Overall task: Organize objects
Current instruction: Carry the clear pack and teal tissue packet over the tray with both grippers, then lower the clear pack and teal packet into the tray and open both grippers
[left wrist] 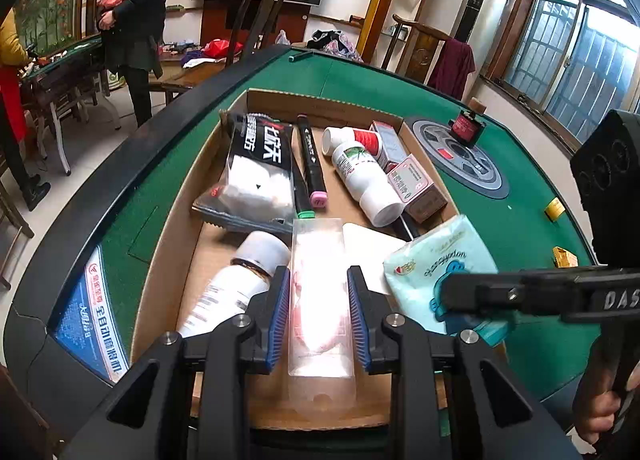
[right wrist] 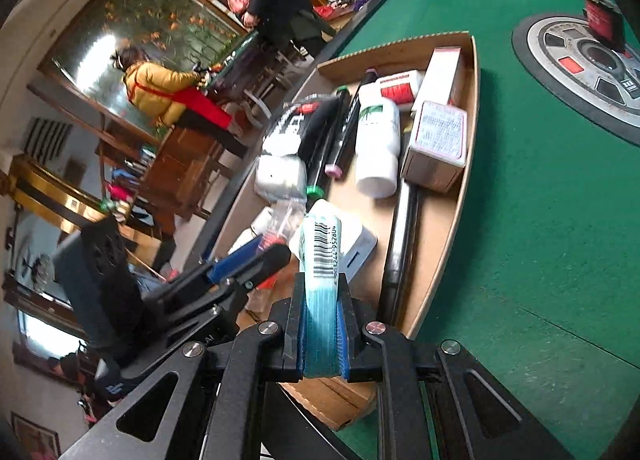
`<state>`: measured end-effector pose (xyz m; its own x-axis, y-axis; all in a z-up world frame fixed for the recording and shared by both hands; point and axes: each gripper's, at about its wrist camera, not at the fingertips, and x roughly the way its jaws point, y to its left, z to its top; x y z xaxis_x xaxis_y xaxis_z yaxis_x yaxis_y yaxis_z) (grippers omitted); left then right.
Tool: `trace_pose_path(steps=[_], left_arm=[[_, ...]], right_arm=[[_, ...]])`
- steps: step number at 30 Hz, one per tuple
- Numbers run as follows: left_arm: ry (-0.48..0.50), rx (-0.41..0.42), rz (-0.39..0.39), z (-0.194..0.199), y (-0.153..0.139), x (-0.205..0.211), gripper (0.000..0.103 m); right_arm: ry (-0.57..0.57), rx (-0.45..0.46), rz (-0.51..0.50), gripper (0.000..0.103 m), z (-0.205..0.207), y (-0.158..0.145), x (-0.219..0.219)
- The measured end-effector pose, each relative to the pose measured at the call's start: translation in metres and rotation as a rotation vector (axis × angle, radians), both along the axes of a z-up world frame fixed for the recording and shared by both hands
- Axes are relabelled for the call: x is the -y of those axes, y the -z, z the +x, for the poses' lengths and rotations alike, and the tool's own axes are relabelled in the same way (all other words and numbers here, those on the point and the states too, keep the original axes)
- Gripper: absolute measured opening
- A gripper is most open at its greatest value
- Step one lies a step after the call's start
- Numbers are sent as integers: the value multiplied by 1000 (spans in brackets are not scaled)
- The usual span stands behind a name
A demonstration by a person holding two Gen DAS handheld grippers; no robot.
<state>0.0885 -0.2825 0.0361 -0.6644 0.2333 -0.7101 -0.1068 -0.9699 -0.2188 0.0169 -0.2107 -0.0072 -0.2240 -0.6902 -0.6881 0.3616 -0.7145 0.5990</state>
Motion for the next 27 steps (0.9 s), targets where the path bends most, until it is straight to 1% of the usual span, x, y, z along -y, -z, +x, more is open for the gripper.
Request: trace_pose_path(steps=[1, 3, 5, 6, 8, 10, 13, 14, 16, 17, 18, 20, 21, 22, 23, 25, 27], left_arm=[[0, -8, 2, 1, -3, 0, 29], [1, -24, 1, 4, -9, 1, 35], [-4, -47, -3, 8, -16, 2, 47], [-8, -58, -2, 9, -20, 3, 50], [-20, -78, 5, 13, -28, 6, 60], [-30, -89, 17, 14, -33, 10, 63], [-46, -94, 31, 16, -37, 14, 69], [-51, -95, 34, 17, -37, 15, 72], [-62, -90, 39, 17, -37, 17, 76], [-67, -87, 42, 17, -37, 18, 78], [-74, -84, 46, 17, -36, 19, 79], [-93, -74, 43, 16, -36, 22, 79], [-109, -71, 31, 16, -36, 22, 79], [-130, -72, 8, 16, -38, 22, 79], [-146, -80, -17, 18, -41, 21, 79], [-163, -104, -53, 22, -48, 19, 81], [-155, -125, -55, 26, -57, 15, 85]], right_arm=[[-6, -3, 12, 14, 1, 0, 2], [-21, -19, 42, 15, 4, -1, 6], [-41, -41, 80, 15, 8, -4, 13], [-50, -48, 95, 15, 9, -3, 16], [-75, -54, 124, 15, 11, -1, 22], [-92, -48, 136, 16, 14, 1, 23], [-88, -44, 153, 17, 13, 2, 20], [-81, -48, 168, 21, 12, 2, 18], [-59, -70, 200, 37, 9, -1, 12], [-45, -88, 210, 50, 8, -4, 8], [-35, -100, 211, 59, 7, -7, 5], [-18, -126, 199, 65, 5, -16, -4], [-8, -140, 207, 71, 6, -20, -6], [8, -158, 225, 73, 5, -24, -7], [24, -179, 236, 74, 5, -28, -9], [64, -217, 227, 76, 4, -40, -15], [126, -255, 215, 84, 7, -52, -33]])
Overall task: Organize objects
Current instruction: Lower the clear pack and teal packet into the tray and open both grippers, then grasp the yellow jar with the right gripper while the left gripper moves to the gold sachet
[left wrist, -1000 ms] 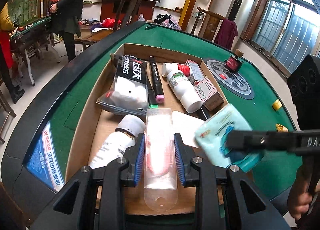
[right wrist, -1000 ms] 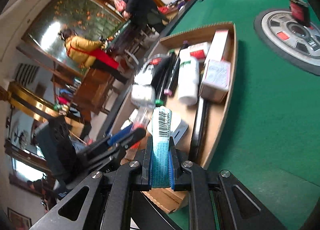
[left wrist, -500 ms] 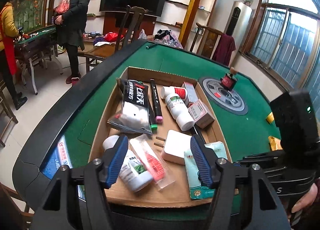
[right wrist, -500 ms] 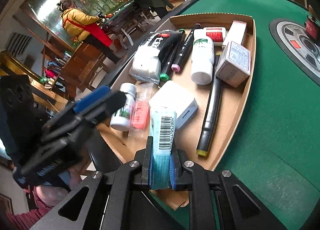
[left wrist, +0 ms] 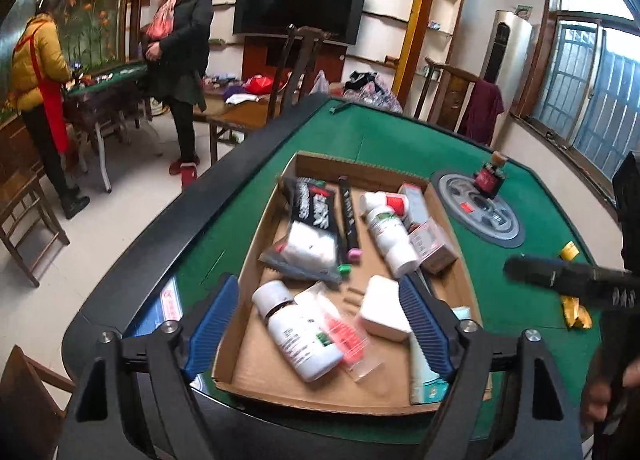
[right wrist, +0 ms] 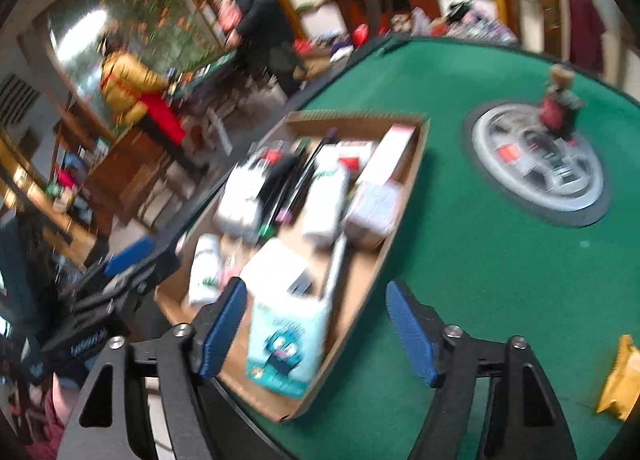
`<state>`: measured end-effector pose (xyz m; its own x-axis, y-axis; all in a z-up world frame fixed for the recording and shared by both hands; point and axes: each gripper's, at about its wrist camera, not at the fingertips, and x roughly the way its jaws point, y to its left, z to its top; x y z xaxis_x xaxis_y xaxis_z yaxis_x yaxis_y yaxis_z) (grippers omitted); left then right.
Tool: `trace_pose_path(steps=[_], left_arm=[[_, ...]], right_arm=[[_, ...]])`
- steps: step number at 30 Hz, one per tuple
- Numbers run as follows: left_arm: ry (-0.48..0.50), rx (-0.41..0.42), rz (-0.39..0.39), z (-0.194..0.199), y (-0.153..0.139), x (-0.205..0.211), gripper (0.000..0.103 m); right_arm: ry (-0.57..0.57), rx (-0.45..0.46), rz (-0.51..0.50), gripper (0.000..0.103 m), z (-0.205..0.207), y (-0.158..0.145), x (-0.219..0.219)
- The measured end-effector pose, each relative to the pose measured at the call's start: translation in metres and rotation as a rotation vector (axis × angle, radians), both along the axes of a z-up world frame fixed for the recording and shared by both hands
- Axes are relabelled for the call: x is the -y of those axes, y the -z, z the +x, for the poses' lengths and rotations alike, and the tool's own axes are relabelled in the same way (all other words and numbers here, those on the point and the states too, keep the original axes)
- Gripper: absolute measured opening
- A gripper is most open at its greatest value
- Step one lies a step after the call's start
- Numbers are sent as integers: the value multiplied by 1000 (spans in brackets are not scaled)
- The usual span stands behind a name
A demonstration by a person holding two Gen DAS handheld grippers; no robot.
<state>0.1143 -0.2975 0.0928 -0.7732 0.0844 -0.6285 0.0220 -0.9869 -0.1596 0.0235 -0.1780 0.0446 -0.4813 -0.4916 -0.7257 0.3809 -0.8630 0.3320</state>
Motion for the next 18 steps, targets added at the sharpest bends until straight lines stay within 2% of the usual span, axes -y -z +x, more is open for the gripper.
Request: trace_pose_path(steps=[3, 8, 11, 13, 15, 18], left_arm=[[41, -23, 17, 2, -10, -12, 88], [144, -23, 60, -2, -14, -41, 89], [215, -48, 55, 1, -20, -65, 89], [259, -64, 38, 3, -24, -82, 89], [303, -71, 12, 6, -27, -99, 89], [351, -57, -14, 10, -28, -121, 89]], right_arm=[[97, -86, 35, 92, -2, -16, -27], [287, -260, 199, 95, 7, -38, -88], [413, -392, 305, 102, 22, -53, -125], [476, -446, 331, 103, 28, -59, -153], [499, -426, 329, 103, 25, -60, -184], [531, -245, 340, 103, 2, -39, -235]])
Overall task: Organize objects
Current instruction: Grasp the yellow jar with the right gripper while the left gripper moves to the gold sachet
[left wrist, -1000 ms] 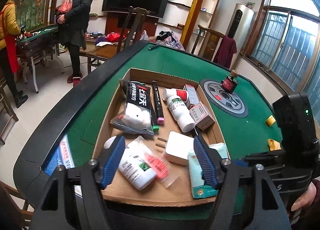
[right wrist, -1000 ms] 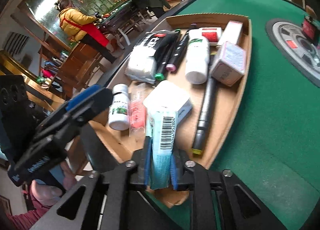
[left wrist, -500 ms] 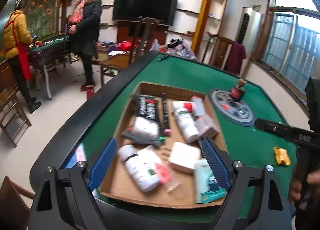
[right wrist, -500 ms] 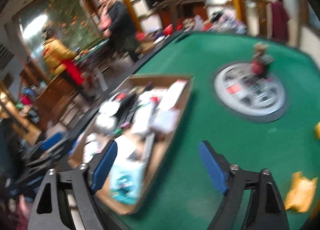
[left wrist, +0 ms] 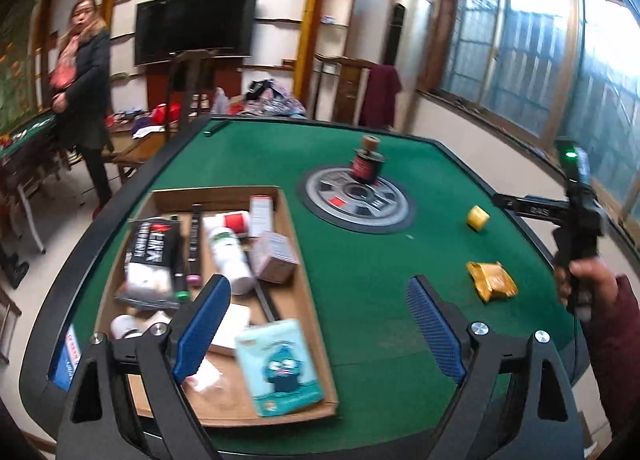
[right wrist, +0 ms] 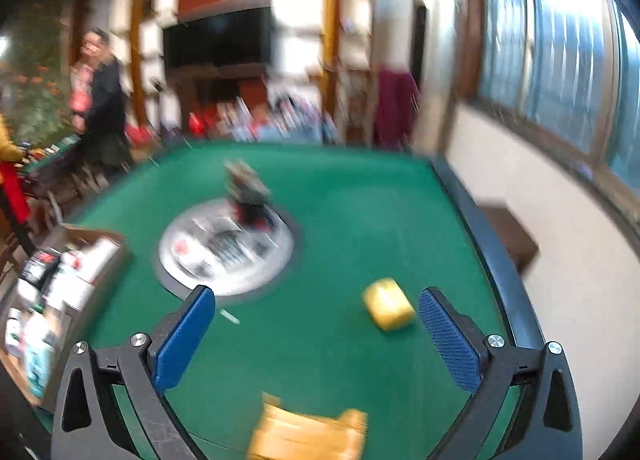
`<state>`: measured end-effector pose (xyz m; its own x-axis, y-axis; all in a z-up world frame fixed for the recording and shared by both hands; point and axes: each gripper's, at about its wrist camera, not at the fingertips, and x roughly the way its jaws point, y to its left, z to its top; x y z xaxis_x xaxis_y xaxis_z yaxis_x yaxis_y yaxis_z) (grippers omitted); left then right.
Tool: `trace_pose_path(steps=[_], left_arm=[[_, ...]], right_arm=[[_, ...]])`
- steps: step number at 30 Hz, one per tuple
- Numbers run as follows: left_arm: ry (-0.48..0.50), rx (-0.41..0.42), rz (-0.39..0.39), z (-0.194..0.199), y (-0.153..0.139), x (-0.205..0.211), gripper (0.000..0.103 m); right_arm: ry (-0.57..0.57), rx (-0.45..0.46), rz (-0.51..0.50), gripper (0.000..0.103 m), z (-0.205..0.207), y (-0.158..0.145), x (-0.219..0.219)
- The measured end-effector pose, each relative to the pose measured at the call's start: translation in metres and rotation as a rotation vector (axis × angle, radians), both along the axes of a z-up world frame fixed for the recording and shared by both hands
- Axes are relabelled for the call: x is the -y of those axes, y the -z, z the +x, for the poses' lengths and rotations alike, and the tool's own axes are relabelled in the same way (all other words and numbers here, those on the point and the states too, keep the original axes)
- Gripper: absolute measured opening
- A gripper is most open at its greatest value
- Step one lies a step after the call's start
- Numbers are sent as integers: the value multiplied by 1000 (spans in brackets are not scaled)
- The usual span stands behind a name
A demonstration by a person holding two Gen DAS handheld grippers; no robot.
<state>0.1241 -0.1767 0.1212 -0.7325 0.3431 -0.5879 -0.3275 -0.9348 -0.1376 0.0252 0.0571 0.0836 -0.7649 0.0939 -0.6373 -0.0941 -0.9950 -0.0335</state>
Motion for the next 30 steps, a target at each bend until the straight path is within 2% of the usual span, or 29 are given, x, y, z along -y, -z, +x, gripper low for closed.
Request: trace_pose_path(steps=[2, 5, 8, 12, 17, 19, 20, 21, 22, 26, 28, 30], left_arm=[[23, 1, -3, 3, 0, -9, 89], [60, 23, -12, 4, 5, -24, 89], [79, 46, -30, 4, 12, -38, 89], [97, 57, -45, 8, 13, -52, 89], [107, 62, -81, 14, 13, -61, 89], [114, 63, -89, 15, 13, -64, 89], [124, 61, -92, 16, 12, -66, 89], [135, 60, -92, 16, 13, -69, 89], [146, 62, -90, 15, 12, -70, 89], [228, 91, -75, 8, 19, -91, 89], [269, 99, -95, 0, 24, -110, 89], [323, 70, -128, -8, 25, -136, 89]], right_arm=[[31, 81, -81, 103, -9, 17, -36], [123, 118, -148, 103, -11, 29, -83], [166, 133, -190, 100, -16, 35, -113], [142, 146, -144, 96, -36, 41, -113], [107, 173, -32, 94, -73, 62, -86], [110, 195, 24, 85, -84, 75, -80], [112, 211, 45, 71, -88, 81, -77], [112, 225, 48, 51, -89, 86, -78], [110, 242, 36, 44, -90, 92, -78], [126, 222, -77, 43, -75, 97, -92], [124, 207, -129, 43, -66, 98, -99], [126, 195, -170, 43, -56, 97, -103]])
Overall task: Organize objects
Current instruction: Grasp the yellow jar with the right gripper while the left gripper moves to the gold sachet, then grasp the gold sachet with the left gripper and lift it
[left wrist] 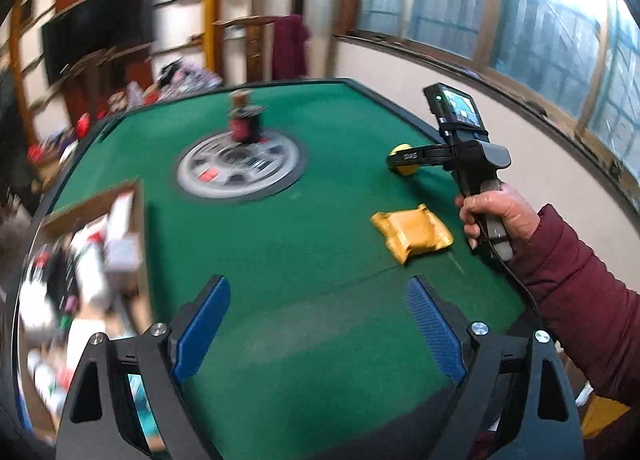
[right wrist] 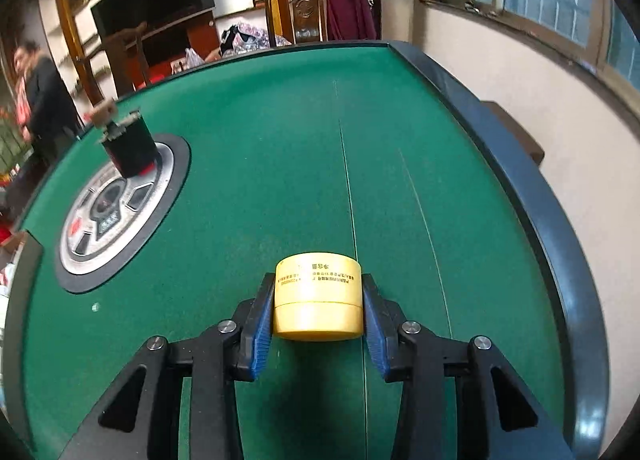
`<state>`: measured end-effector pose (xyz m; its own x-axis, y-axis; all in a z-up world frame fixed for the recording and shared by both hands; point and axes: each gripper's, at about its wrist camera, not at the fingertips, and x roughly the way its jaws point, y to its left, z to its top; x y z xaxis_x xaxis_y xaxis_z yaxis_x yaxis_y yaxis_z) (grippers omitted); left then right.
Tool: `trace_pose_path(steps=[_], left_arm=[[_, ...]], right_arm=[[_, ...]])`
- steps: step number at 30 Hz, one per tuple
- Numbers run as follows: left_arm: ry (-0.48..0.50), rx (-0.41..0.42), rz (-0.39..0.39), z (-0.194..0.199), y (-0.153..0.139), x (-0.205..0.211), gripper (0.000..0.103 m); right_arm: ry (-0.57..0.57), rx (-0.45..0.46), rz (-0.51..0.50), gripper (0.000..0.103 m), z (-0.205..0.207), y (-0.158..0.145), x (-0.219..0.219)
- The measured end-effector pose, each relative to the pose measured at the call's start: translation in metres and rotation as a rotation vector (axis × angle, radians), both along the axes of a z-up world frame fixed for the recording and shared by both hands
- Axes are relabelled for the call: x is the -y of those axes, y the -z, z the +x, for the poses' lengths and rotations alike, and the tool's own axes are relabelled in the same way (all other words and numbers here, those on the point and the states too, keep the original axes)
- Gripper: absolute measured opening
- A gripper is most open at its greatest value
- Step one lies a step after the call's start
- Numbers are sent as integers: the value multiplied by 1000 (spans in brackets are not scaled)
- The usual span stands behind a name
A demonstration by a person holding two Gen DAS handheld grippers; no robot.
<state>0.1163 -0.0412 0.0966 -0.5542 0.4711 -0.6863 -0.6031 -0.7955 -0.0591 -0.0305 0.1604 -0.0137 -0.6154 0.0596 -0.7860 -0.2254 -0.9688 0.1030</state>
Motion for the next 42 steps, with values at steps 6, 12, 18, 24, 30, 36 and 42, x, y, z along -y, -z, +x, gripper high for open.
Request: trace_pose_path(steps=[6, 12, 18, 24, 30, 36, 42], left_arm=[[258, -37, -146, -25, 30, -92, 89], [428, -41, -265, -37, 57, -151, 89], [479, -15, -326, -48, 84, -179, 89], [484, 90, -264, -52, 89, -182, 72], [391, 129, -185, -55, 78, -163, 35], [303, 122, -122, -44, 57, -125, 34], [201, 94, -32, -33, 27, -75, 34]], right_arm=[[17, -31, -130, 43, 16, -1, -16], [18, -38, -163, 43, 12, -3, -17], [23, -35, -174, 43, 10, -2, -17], [27, -37, -195, 43, 9, -2, -21], [19, -39, -156, 43, 8, -2, -17], [39, -53, -165, 43, 10, -2, -19], [75, -66, -172, 43, 13, -3, -27]])
